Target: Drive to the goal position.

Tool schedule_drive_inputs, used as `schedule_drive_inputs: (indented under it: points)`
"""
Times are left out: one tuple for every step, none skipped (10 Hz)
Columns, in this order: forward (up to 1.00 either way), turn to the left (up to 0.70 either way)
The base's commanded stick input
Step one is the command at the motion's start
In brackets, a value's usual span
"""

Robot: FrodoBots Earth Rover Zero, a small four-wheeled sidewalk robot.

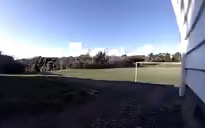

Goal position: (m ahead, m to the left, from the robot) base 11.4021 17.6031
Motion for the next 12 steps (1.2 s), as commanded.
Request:
schedule_drive_inputs:
  points:
    - [0.04,0.00]
    - [0.04,0.00]
    - [0.04,0.00]
    - [0.04,0.00]
    - [0.04,0.00]
    - [0.02,0.00]
    - [0.01,0.00]
    - [0.03,0.00]
    - [0.02,0.00]
    - [0.00,0.00]
    - [0.03,0.00]
    - [0.02,0.00]
